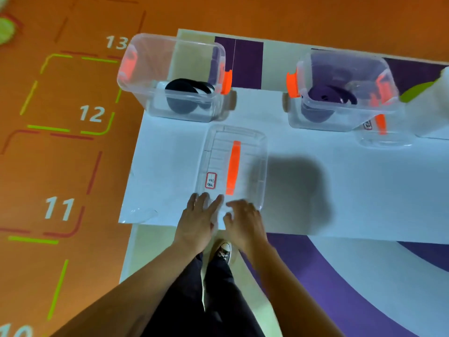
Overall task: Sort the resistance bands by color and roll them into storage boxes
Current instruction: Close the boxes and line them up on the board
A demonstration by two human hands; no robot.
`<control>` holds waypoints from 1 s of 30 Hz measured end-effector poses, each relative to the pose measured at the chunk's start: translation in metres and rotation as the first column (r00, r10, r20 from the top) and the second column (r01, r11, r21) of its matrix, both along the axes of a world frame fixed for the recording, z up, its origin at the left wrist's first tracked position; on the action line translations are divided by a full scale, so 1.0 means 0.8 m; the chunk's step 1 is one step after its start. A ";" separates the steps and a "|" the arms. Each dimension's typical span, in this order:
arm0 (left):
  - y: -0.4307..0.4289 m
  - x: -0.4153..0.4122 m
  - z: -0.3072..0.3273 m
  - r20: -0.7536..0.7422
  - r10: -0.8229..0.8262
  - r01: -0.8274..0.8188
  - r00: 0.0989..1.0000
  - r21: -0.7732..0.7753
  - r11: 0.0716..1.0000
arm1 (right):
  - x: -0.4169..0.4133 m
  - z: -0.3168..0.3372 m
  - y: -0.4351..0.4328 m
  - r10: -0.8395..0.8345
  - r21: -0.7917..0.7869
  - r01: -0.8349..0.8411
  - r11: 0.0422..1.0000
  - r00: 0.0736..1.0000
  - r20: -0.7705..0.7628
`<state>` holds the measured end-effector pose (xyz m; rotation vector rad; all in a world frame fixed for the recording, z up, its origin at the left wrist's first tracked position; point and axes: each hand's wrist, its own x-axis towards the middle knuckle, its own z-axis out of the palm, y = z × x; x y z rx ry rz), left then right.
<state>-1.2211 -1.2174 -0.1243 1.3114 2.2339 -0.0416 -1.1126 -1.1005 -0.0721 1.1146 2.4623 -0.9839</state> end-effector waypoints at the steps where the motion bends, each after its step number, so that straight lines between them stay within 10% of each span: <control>1: -0.001 0.008 0.003 -0.006 0.033 -0.032 0.999 0.032 0.999 | 0.002 0.001 0.015 -0.020 0.031 0.020 0.999 1.000 0.002; 6: -0.013 0.012 0.001 -0.097 0.075 -0.053 0.992 0.210 0.976 | -0.017 -0.001 0.103 -0.001 0.159 -0.008 0.987 0.998 0.056; 14: -0.053 -0.020 0.022 -0.227 0.326 -0.323 0.918 0.051 0.945 | -0.021 -0.035 0.134 0.123 0.127 -0.156 0.980 0.964 0.235; 22: -0.074 0.010 0.026 0.235 0.635 -0.655 0.736 0.012 0.755 | -0.016 -0.040 0.093 -0.060 0.330 0.040 0.943 0.997 0.050; 30: -0.056 0.003 0.033 0.565 0.716 -0.857 0.410 -0.030 0.515 | -0.037 -0.053 0.129 -0.143 -0.010 0.145 0.989 0.985 0.099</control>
